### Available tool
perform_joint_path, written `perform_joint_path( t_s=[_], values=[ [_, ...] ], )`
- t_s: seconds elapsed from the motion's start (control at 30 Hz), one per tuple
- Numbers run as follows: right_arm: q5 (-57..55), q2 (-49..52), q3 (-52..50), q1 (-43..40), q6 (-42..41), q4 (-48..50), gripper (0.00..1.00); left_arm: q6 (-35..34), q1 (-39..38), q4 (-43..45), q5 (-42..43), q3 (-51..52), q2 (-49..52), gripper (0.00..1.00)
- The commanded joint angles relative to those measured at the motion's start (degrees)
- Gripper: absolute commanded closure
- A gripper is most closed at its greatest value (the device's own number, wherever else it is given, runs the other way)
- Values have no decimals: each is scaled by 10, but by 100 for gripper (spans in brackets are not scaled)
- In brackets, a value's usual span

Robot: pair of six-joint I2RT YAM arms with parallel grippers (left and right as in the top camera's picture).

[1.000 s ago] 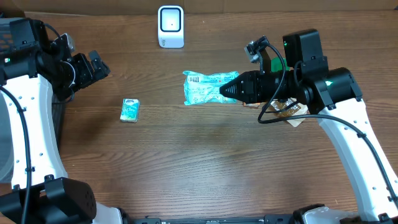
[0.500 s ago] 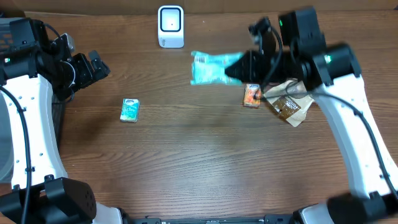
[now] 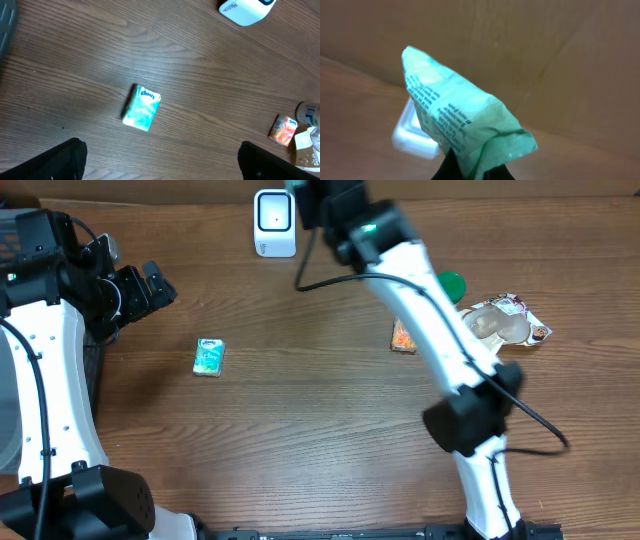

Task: Scan the item barcode
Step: 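Hold the teal pack's barcode in front of the scanner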

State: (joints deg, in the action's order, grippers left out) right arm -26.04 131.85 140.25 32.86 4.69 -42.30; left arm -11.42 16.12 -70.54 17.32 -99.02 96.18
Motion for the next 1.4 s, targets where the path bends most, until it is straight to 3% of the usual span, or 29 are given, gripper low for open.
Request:
perform_joint_path(
  t_s=[0.0, 0.07, 0.23, 0.8, 1.13, 1.37],
  values=[
    [-130, 45, 10, 13, 221, 78, 96, 7, -4, 1, 1, -1, 2, 0],
    [-132, 84, 10, 17, 345, 147, 96, 7, -4, 1, 1, -1, 2, 0],
    [-150, 147, 9, 21, 494, 241, 96, 7, -4, 1, 1, -1, 2, 1],
    [-107, 175, 7, 22, 562, 307, 96, 7, -4, 1, 1, -1, 2, 1],
    [-66, 180, 7, 27, 592, 290, 96, 7, -4, 1, 1, -1, 2, 0],
    [-93, 181, 7, 28, 604, 321, 96, 7, -4, 1, 1, -1, 2, 0]
  ],
)
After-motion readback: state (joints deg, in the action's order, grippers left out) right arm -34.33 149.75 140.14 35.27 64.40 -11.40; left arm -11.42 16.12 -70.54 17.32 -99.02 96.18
